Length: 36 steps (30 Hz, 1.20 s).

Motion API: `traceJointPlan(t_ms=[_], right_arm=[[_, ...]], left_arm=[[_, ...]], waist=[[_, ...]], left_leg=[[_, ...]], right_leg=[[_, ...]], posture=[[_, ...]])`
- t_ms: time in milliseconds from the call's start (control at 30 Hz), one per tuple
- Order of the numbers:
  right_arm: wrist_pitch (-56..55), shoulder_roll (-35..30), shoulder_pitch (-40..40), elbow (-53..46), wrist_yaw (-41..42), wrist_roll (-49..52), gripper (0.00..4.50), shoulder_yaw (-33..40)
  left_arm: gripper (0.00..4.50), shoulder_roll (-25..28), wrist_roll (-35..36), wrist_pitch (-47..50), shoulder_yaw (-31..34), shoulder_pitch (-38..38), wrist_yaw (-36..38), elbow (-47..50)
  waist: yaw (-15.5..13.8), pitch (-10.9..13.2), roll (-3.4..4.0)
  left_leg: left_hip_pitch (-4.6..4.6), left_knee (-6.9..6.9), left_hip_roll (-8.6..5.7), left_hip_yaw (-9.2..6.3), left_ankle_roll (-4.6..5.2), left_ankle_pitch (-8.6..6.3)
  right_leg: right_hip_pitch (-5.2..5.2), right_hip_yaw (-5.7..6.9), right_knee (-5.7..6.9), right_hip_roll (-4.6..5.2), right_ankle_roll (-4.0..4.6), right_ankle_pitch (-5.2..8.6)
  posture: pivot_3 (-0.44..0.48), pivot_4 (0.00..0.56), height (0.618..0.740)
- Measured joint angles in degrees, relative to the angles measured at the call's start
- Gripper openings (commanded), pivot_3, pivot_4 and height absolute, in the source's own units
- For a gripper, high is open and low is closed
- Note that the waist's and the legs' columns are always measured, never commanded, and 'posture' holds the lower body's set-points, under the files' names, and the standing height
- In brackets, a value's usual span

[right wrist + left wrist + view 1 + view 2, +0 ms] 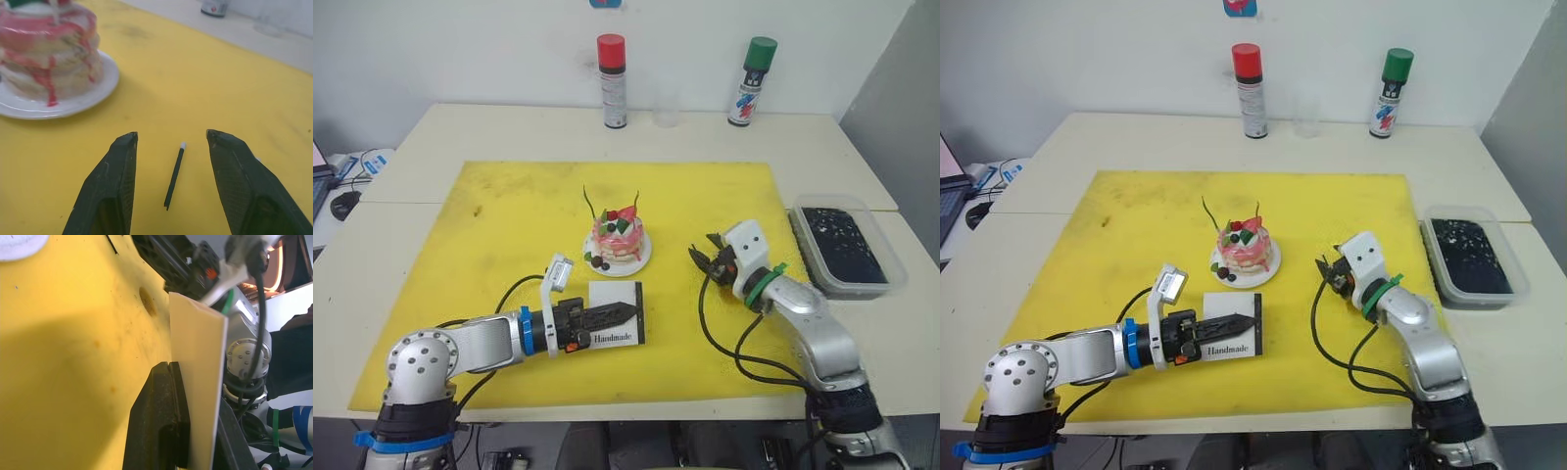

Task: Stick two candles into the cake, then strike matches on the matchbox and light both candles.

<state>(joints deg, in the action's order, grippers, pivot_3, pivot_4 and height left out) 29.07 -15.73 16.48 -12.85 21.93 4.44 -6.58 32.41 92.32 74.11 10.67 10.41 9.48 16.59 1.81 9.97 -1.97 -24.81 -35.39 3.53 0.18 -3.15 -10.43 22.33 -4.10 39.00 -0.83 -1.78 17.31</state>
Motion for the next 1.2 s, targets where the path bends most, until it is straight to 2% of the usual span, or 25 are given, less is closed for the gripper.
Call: traceJointPlan(t_ms=[267,467,567,733,1033,1100,1200], right_arm=[[-2.46,5.64,-0.03,4.52,-5.87,-1.71,2.3,-0.4],[-1.04,6.5,-0.22,4.93,-7.29,-1.63,2.3,-0.31],[0.3,6.9,-0.06,4.9,-7.74,-1.58,1.7,-0.29],[3.1,7.41,0.07,3.88,-8.35,-1.5,0.02,-0.28],[5.94,10.16,0.31,2.95,-10.26,-0.25,0.02,1.04],[7.56,8.57,-0.52,0.45,-7.84,1.29,0.02,0.84],[10.94,2.27,-2.62,-6.85,-1.12,4.47,0.02,-0.59]], left_arm=[[0.0,2.27,1.3,-2.84,-1.71,-0.42,-0.51,1.11],[0.0,3.3,1.71,-4.11,-2.95,-0.83,-1.12,1.15],[0.0,3.67,1.75,-4.85,-3.62,-0.8,-1.17,1.16],[0.0,4.03,1.75,-5.7,-3.9,-0.8,-1.16,1.16],[0.0,4.3,1.75,-6.15,-4.98,-0.82,-1.3,1.16],[0.0,4.46,1.75,-6.21,-5.05,-0.93,-1.27,1.17],[0.0,5.66,1.73,-6.21,-5.01,-1.14,-1.09,1.14]], waist=[[0.0,0.01,0.01],[0.0,0.0,0.01],[0.0,0.0,0.01],[0.0,-0.01,-0.01],[0.01,-0.02,-0.02],[0.0,-0.01,-0.01],[-0.03,0.0,0.0]], left_leg=[[0.01,0.2,0.01,-0.01,-0.01,0.0],[0.01,0.2,0.01,0.0,-0.01,0.01],[0.04,0.2,0.02,-0.01,-0.01,0.01],[0.04,0.2,0.01,-0.01,-0.01,0.01],[0.07,0.19,0.02,0.0,-0.01,0.01],[0.06,0.2,0.02,0.0,-0.01,0.01],[0.04,0.25,0.01,0.01,-0.01,0.01]], right_leg=[[0.05,0.02,-0.02,-0.02,0.22,-0.07],[0.04,0.03,-0.02,-0.01,0.23,-0.08],[0.03,0.04,-0.01,-0.02,0.24,-0.08],[0.01,0.04,-0.01,-0.02,0.23,-0.08],[0.0,0.03,-0.01,-0.02,0.23,-0.09],[0.01,0.03,-0.01,-0.02,0.24,-0.08],[0.03,0.04,-0.02,-0.02,0.26,-0.06]], posture=[[0.0,0.15,0.74],[0.0,0.15,0.74],[0.0,0.15,0.74],[0.0,0.15,0.74],[0.0,0.15,0.74],[0.0,0.15,0.74],[0.0,0.15,0.74]])
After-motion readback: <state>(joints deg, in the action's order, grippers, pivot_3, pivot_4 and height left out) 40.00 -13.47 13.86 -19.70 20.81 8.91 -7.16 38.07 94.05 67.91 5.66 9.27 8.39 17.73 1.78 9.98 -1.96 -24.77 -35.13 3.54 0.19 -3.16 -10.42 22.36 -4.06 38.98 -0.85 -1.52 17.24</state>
